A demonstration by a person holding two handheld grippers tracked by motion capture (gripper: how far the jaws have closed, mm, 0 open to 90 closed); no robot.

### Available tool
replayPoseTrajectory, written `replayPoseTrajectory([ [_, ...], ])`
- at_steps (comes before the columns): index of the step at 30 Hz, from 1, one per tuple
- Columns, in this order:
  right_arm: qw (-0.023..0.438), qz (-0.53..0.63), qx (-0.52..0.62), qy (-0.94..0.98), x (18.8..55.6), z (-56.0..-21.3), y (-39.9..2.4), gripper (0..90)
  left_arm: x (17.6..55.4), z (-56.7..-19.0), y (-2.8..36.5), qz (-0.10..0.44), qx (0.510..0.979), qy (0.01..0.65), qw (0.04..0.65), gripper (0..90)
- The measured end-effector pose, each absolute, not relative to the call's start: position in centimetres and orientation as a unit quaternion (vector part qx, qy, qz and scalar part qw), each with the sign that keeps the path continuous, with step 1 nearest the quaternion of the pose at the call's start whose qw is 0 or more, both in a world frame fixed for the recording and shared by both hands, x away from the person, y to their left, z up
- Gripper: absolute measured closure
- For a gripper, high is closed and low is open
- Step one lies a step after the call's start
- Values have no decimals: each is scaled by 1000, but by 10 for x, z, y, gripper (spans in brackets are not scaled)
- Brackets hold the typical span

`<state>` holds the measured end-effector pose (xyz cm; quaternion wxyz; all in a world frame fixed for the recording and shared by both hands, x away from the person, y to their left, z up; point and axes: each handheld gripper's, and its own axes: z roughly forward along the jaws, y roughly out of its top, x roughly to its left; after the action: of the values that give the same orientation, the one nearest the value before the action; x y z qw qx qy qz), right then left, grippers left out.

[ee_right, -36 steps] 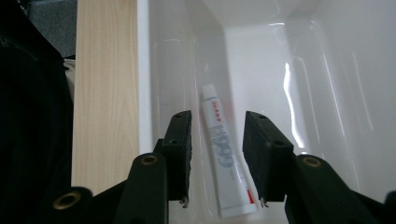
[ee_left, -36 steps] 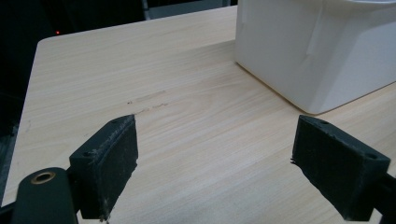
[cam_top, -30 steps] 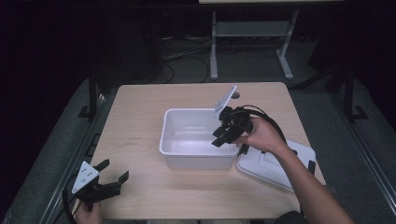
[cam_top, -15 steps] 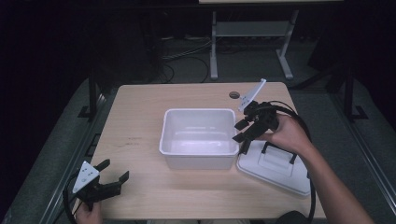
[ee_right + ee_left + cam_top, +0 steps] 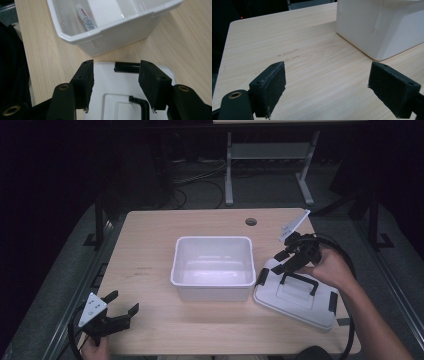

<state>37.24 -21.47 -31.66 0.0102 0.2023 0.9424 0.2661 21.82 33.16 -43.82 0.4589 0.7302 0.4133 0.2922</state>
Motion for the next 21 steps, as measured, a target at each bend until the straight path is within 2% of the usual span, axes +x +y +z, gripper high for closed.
replayPoseTrajectory([
  [21, 8, 255, 257, 932, 374, -360, -259, 464, 218, -439, 332, 291, 729, 415, 460, 134],
])
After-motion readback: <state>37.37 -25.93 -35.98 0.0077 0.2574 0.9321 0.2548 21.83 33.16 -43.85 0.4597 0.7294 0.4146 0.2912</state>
